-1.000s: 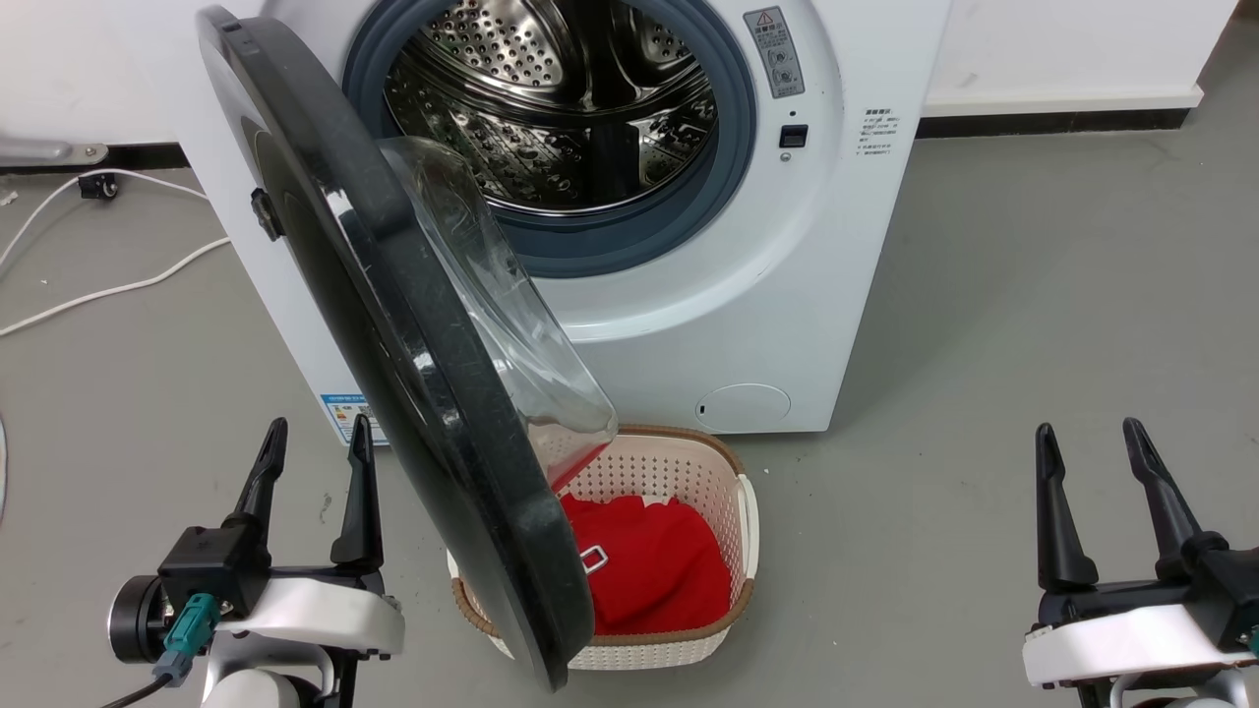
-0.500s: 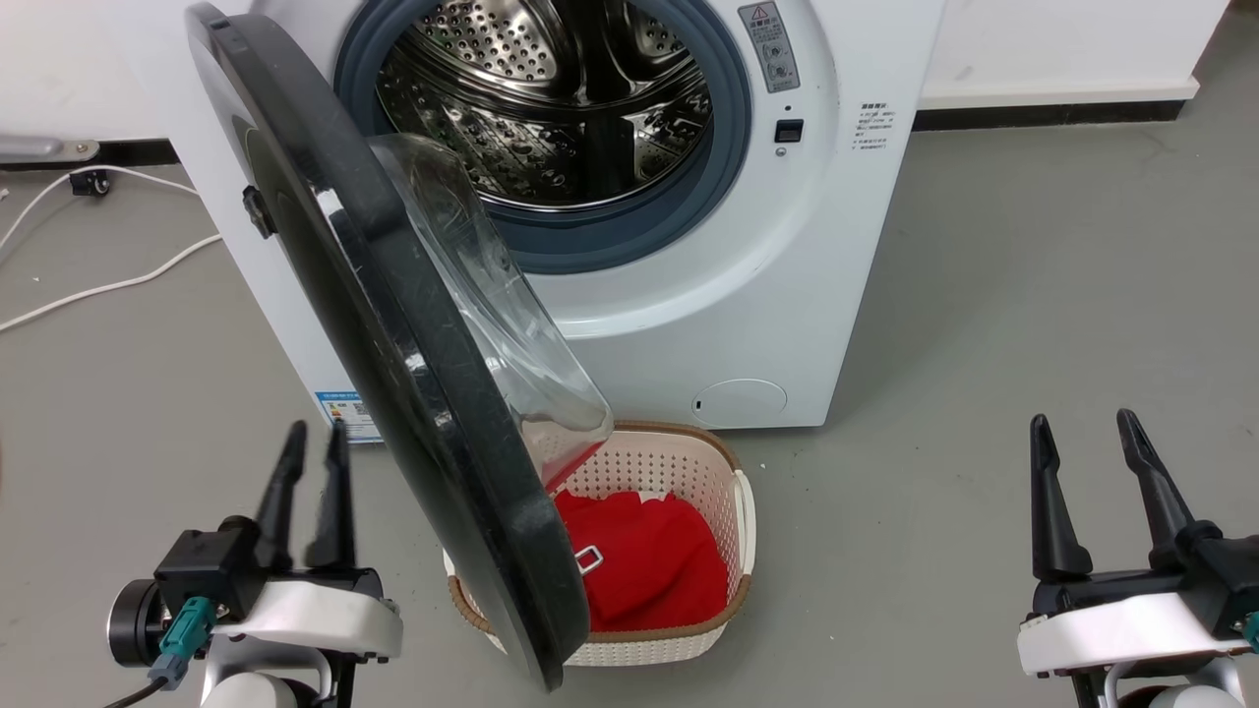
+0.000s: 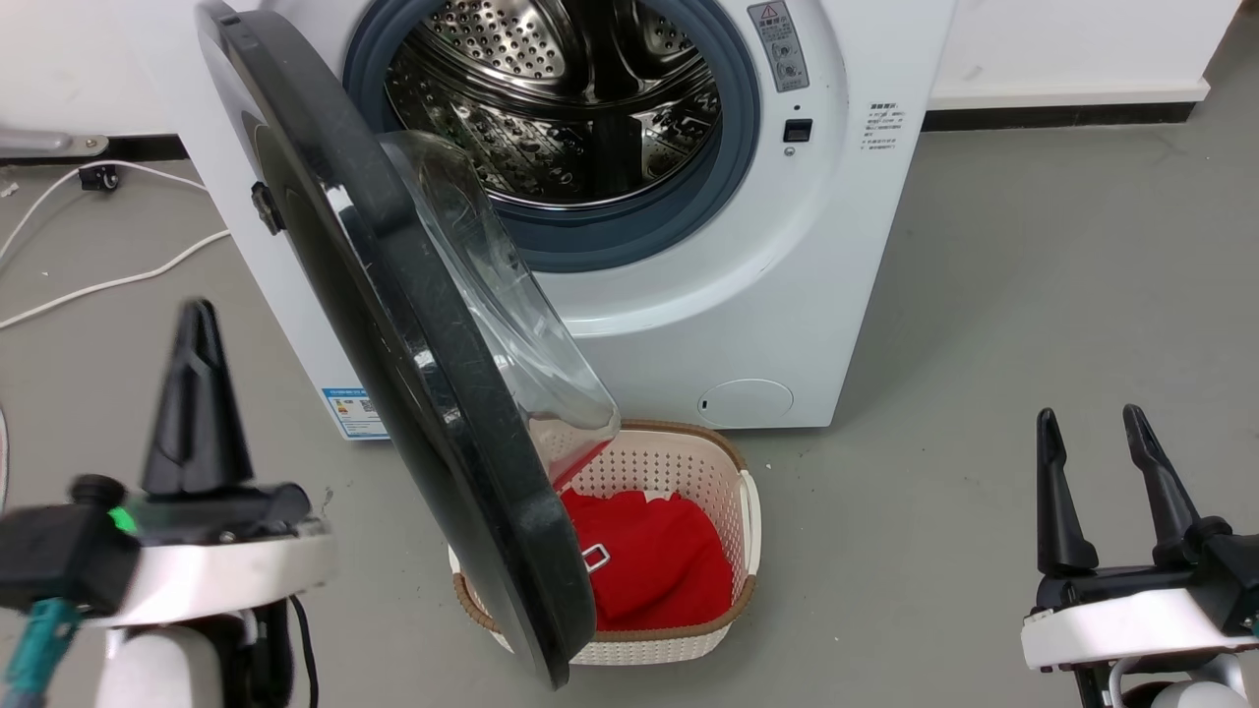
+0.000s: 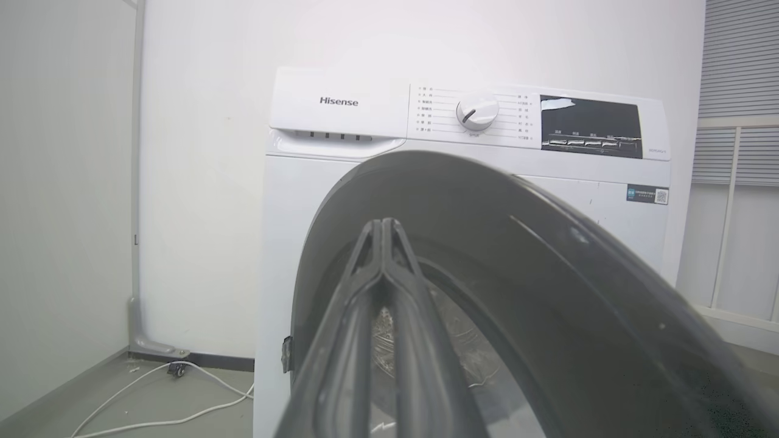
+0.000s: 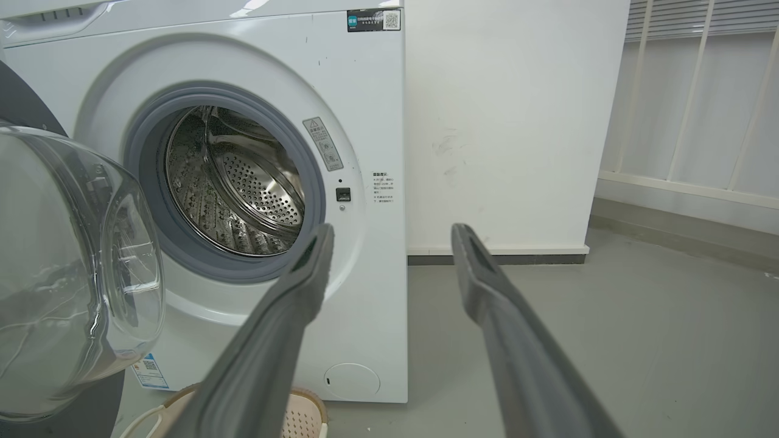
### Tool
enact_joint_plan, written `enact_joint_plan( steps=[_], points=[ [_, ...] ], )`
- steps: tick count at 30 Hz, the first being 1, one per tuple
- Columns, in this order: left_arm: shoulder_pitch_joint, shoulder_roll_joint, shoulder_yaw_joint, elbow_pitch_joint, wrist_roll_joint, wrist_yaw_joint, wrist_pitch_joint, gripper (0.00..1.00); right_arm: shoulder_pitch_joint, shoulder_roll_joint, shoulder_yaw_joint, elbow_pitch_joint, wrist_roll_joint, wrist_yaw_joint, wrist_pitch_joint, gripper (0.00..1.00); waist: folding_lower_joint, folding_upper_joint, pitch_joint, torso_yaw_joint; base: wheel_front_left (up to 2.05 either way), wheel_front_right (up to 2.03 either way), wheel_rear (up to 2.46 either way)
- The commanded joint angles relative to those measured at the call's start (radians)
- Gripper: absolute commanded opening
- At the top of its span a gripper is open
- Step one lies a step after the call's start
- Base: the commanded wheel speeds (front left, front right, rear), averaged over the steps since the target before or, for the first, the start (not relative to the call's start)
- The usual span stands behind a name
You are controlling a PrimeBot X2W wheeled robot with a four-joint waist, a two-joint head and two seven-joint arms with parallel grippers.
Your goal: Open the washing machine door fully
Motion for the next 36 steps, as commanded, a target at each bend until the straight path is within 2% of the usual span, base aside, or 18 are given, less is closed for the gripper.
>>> enact_joint_plan(
  steps=[1,2,3,6,13,20,23,28,36],
  points=[
    [-0.015,0.0,0.003,-0.03,-0.001,0.004,-0.002,0.0,-0.003,0.002,-0.001,0.001,0.004,-0.001,-0.003,1.0,-0.0001,-0.0001,0.0,0.001,0.0,0.0,0.0],
    [-0.018,-0.001,0.004,-0.065,-0.004,0.007,-0.002,0.0,-0.004,0.002,0.0,0.002,0.004,-0.001,-0.003,1.0,-0.0001,-0.0001,-0.001,0.001,0.0,0.0,0.0],
    [-0.034,-0.002,-0.006,-0.173,-0.018,0.017,-0.002,0.0,-0.006,0.002,-0.001,0.003,0.009,-0.001,-0.003,1.0,-0.0001,-0.0001,-0.001,0.003,0.0,0.0,0.0],
    [-0.039,-0.002,-0.035,-0.267,-0.028,0.024,-0.002,0.0,-0.005,0.002,-0.003,0.004,0.012,-0.001,-0.003,1.0,-0.0001,-0.0001,-0.003,0.003,0.0,0.0,0.0],
    [-0.006,-0.003,-0.192,-0.379,-0.032,0.015,-0.002,0.0,0.002,0.002,-0.003,0.011,0.017,-0.001,-0.003,1.0,-0.0001,-0.0001,-0.01,0.003,0.0,0.0,0.0],
    [0.05,0.002,-0.427,-0.328,-0.03,0.001,0.0,0.0,0.008,0.002,-0.006,0.019,0.022,-0.001,-0.003,1.0,-0.0001,-0.0001,-0.015,0.002,0.0,0.0,0.0],
    [0.076,0.012,-0.488,-0.288,-0.037,0.0,0.022,0.0,0.009,0.002,-0.003,0.021,0.024,-0.001,-0.003,1.0,-0.0001,-0.0001,-0.015,-0.001,0.0,0.0,0.0],
    [0.14,0.029,-0.539,-0.227,-0.048,0.001,0.079,0.0,0.016,0.002,-0.002,0.03,0.028,-0.001,-0.003,1.0,-0.0001,-0.0001,-0.018,-0.004,0.0,0.0,0.0],
    [0.241,0.048,-0.563,-0.109,-0.06,0.026,0.143,0.0,0.021,0.002,-0.007,0.041,0.038,-0.001,-0.003,1.0,-0.0001,-0.0001,-0.02,0.003,0.0,0.0,0.0]
  ],
)
